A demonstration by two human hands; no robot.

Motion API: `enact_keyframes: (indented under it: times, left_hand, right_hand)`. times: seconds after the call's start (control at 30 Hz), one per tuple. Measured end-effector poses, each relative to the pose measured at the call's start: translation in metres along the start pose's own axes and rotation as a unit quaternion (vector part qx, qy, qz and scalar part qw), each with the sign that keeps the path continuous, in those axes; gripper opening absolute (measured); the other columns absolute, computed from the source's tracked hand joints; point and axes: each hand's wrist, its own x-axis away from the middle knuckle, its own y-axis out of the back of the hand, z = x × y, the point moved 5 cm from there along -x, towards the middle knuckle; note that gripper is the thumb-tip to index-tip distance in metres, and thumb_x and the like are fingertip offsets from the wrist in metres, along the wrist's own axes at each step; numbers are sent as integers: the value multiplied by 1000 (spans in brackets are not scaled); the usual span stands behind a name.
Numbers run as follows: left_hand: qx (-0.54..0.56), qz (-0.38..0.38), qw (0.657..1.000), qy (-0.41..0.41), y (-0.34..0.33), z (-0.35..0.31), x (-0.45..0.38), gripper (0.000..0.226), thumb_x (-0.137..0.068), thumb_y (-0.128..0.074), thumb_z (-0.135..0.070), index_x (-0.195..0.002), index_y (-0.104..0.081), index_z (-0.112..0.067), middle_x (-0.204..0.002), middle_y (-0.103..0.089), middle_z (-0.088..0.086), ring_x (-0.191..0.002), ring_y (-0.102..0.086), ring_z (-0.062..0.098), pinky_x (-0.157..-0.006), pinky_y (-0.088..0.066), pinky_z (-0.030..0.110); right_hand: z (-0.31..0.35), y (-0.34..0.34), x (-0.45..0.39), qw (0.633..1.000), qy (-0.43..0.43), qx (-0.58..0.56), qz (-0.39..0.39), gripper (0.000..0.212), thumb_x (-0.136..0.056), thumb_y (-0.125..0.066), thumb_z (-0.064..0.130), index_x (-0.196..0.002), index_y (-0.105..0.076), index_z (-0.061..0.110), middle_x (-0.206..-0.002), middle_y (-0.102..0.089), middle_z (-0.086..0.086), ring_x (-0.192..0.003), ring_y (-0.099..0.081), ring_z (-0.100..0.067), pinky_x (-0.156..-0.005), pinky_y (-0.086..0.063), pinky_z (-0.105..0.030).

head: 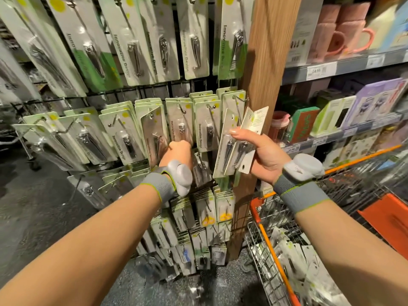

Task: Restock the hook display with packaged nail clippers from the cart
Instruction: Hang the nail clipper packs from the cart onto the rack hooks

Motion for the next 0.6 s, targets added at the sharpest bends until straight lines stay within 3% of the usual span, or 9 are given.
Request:
enact_keyframes:
  times: [0.1, 0.2, 0.27, 0.33, 0.4, 0.47, 0.53, 0.57, 0.6]
  left_hand:
    - [-6, -23, 999, -48, 12, -3, 14, 25, -93, -52, -16, -114, -62, -7, -113, -62, 19, -104, -58, 40, -84, -47, 39]
    - [152, -57, 983, -86, 43, -9, 39, 32, -97, -48, -33, -79, -65, -12, -76, -67, 6, -78, -63, 24, -75, -50, 31]
    - [368, -12, 925, -94, 59, -16, 53, 41, -97, -47, -35, -70, -62, -8, -50, -58, -4, -50, -57, 11, -60, -49, 25]
    - [490, 4, 864, -119, 71, -23, 54, 40, -94, -53, -33, -73, -62, -1, -48, -52, -4, -46, -50, 15, -61, -45, 31]
    - [510, -23, 850, -128, 82, -27, 57, 26, -90, -61, -26, -73, -64, -7, -53, -52, -2, -50, -47, 17, -60, -44, 32]
    - [487, -62, 862, -127, 91, -26, 60, 18, -87, -66, -20, -71, -63, -14, -57, -55, 0, -51, -47, 16, -57, -43, 28]
    - [463, -84, 873, -129, 101, -22, 65, 12, -85, -68, -15, -74, -66, -13, -64, -60, 2, -55, -50, 16, -58, -43, 29]
    - [462, -85, 874, -126, 103, -20, 66, 11, -85, -68, -13, -73, -67, -13, -67, -63, 4, -59, -52, 17, -58, -45, 29]
    - [470, -85, 871, -117, 105, -16, 66, 13, -84, -68, -12, -71, -66, -13, -70, -64, 5, -61, -53, 18, -58, -46, 28]
  right_hand:
    - [1, -2, 9, 1000, 4, 10, 6, 78, -50, -83, 15, -122, -56, 3, -96, -70, -6, -100, -64, -23, -84, -52, -40]
    - [-2, -6, 14, 998, -1, 46, -33, 113, -33, -93, 31, -133, -48, 4, -113, -67, -10, -117, -56, -26, -103, -40, -50]
    - [-2, -7, 14, 997, 5, 59, -38, 132, -21, -95, 37, -137, -43, 3, -120, -64, -12, -120, -54, -26, -106, -37, -50]
    - [3, -18, 24, 998, -10, 64, -26, 139, -22, -95, 33, -142, -32, 1, -118, -65, -15, -112, -61, -28, -94, -49, -46]
    - [5, -26, 28, 998, -16, 58, -6, 140, -25, -95, 28, -144, -27, 1, -112, -66, -19, -103, -66, -28, -80, -55, -43]
    - [5, -31, 29, 998, -17, 57, 4, 144, -22, -95, 30, -145, -25, 2, -114, -65, -19, -105, -65, -28, -85, -54, -47]
    - [8, -37, 33, 998, -13, 53, 14, 133, -25, -95, 31, -140, -35, 2, -116, -65, -17, -110, -62, -29, -94, -49, -51]
    - [10, -38, 35, 998, -10, 54, 16, 113, -33, -93, 30, -132, -46, 3, -114, -66, -15, -109, -61, -29, -97, -47, -50]
    - [14, -42, 39, 998, -7, 54, 22, 80, -47, -88, 25, -118, -59, 4, -107, -67, -12, -106, -61, -28, -99, -46, -47]
